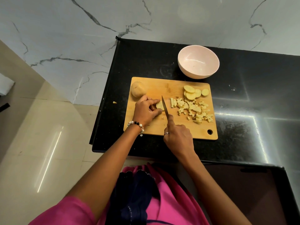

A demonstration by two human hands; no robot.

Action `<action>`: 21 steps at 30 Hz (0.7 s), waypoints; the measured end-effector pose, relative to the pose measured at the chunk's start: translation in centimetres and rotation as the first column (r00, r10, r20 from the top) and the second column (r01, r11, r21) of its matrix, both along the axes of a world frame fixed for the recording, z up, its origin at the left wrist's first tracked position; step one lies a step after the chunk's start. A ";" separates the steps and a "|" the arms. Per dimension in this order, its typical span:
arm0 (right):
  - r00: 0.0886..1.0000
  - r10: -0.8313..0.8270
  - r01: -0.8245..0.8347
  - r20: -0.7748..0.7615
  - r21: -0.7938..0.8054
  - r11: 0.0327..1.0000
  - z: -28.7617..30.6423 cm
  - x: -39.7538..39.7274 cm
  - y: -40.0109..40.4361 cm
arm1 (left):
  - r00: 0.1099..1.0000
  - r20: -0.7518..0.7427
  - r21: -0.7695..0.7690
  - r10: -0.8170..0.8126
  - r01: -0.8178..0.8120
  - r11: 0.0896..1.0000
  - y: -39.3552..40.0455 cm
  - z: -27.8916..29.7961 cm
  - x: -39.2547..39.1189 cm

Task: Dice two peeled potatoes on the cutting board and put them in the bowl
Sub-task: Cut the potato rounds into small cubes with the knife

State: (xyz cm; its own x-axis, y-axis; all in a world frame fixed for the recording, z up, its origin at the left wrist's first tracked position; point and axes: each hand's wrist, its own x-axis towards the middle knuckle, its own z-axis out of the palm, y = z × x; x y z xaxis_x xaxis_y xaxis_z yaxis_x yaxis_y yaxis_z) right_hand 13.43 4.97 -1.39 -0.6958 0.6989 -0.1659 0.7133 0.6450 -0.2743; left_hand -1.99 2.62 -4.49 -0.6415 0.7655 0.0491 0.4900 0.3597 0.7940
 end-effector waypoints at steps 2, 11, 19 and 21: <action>1.000 0.006 -0.006 0.015 -0.001 1.000 -0.1 -0.1 -0.1 | 1.000 -0.004 -0.002 -0.001 0.001 1.000 0.1 0.0 0.0; 0.993 0.047 -0.059 0.112 0.107 0.993 -0.3 -2.4 -0.3 | 1.000 0.001 -0.027 -0.015 0.015 1.000 0.6 0.0 -0.4; 0.988 0.057 -0.066 0.142 0.058 0.996 -0.6 0.8 -2.5 | 1.000 -0.024 0.006 0.013 -0.013 1.000 0.5 -0.1 -0.1; 0.990 0.056 -0.064 0.129 0.057 0.996 -0.8 0.7 -2.1 | 1.000 -0.016 0.008 0.005 -0.005 1.000 0.4 0.0 -0.1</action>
State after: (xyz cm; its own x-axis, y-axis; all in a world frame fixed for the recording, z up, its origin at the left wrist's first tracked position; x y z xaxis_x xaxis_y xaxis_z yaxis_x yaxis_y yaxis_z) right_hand 14.15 2.92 -2.14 -0.7124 0.6682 -0.2142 0.6996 0.7002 -0.1426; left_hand -2.09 3.07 -4.50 -0.6447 0.7616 0.0651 0.5006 0.3564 0.7889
